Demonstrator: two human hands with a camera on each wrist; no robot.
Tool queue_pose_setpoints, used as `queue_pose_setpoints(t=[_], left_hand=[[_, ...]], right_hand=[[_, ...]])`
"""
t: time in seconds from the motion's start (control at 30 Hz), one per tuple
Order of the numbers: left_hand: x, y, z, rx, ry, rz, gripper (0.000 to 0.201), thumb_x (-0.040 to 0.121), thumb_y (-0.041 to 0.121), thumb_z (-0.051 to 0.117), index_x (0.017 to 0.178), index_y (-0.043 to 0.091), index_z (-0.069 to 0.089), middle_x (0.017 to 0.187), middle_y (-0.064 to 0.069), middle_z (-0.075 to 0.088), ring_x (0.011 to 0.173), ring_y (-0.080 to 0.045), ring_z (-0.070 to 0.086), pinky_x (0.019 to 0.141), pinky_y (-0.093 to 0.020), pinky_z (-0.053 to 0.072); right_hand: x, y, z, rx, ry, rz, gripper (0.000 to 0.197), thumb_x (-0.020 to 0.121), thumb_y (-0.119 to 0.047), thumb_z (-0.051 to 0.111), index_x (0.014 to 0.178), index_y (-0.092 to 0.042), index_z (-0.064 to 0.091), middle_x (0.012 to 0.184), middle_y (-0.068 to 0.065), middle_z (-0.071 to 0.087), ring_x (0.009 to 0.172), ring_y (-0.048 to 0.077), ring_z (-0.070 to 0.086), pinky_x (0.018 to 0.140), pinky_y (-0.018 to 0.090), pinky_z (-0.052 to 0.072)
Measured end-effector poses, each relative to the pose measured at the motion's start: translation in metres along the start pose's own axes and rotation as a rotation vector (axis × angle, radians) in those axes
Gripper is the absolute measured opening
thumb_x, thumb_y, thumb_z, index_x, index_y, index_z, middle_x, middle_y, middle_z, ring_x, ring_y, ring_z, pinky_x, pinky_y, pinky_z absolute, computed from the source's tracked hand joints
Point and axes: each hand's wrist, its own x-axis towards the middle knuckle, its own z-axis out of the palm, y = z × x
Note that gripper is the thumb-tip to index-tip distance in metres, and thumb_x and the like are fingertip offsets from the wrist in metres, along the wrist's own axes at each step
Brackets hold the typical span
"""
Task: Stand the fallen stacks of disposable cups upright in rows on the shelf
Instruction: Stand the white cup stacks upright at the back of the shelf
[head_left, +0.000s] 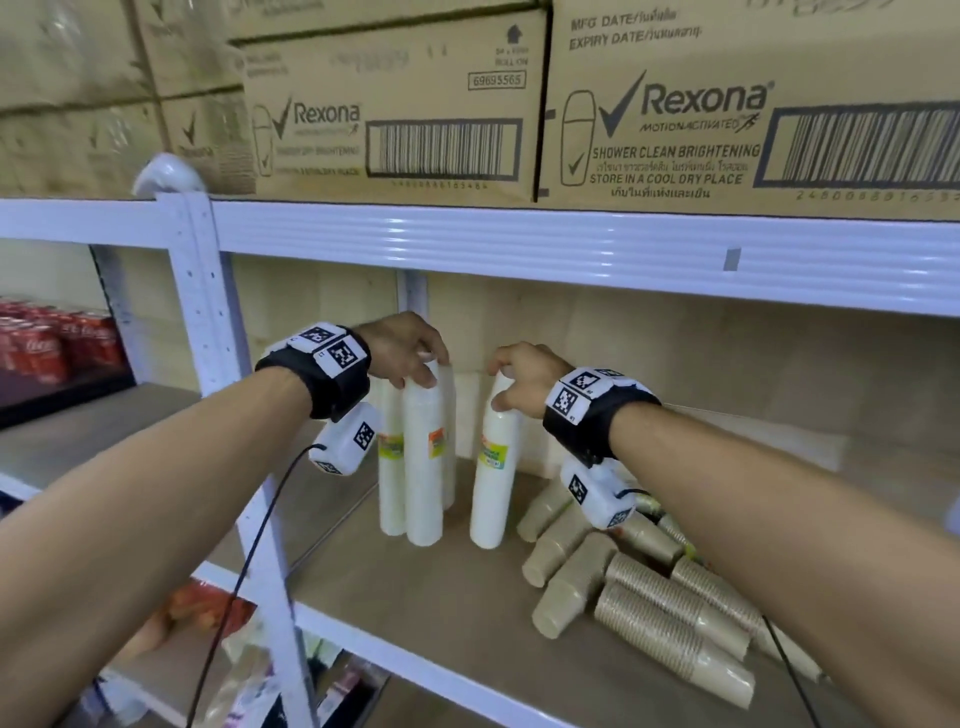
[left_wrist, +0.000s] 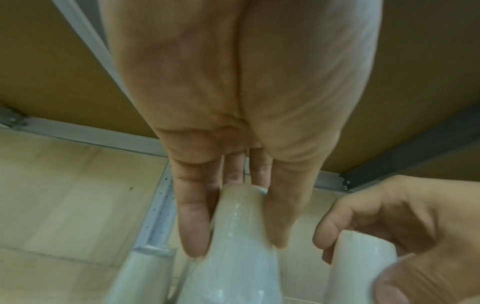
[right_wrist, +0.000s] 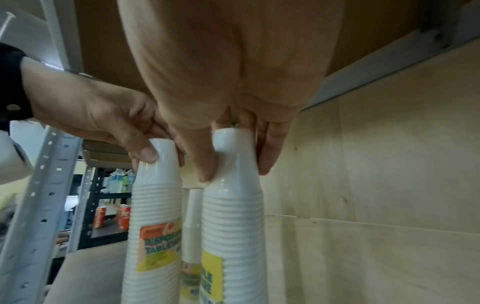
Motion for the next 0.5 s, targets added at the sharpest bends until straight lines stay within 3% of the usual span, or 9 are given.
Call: queue_pose_setpoints(t=[0.13,0.23,0.33,0.5], left_hand=[[-0.012,-0.024,0.0,0.001,0.013,-0.075,0.037,0.084,0.005,0.073,0.119,0.008,0.064,0.124,-0.009,0.051,0.089,-0.022,0.058,0.071,-0.033,0.057],[-0.016,-0.039,0.003,0.006,0.02,-0.117,0.038,0.083,0.005,0.074,0.118,0.01,0.063,0.12,-0.007,0.05,0.083,-0.019,0.057,0.067,-0.029,0.055],[-0.018,-0.051,0.007,0.032,0.013,-0.148,0.037,0.081,0.006,0.075,0.116,0.011,0.065,0.121,-0.007,0.051,0.086,-0.024,0.06,0.072,-0.033,0.058],[-0.019,-0.06,0.014,0.035,0.012,-0.138,0.038,0.081,0.005,0.075,0.118,0.008,0.066,0.114,-0.004,0.051,0.095,-0.022,0.058,0.065,-0.027,0.054]], right_hand=[[0.013,-0.021,0.021,0.022,-0.034,-0.043,0.047,0.082,-0.016,0.074,0.126,-0.013,0.06,0.134,0.005,0.055,0.124,0.023,0.053,0.091,0.024,0.042],[0.02,-0.031,0.036,0.034,-0.042,-0.043,0.049,0.082,-0.018,0.075,0.128,-0.015,0.058,0.133,0.008,0.055,0.121,0.025,0.053,0.09,0.025,0.043],[0.027,-0.04,0.05,0.046,-0.048,-0.054,0.05,0.08,-0.019,0.077,0.126,-0.015,0.059,0.132,0.007,0.057,0.12,0.024,0.055,0.087,0.024,0.043],[0.038,-0.047,0.066,0.065,-0.064,-0.066,0.05,0.078,-0.018,0.078,0.125,-0.015,0.06,0.132,0.007,0.059,0.118,0.023,0.058,0.092,0.03,0.05]])
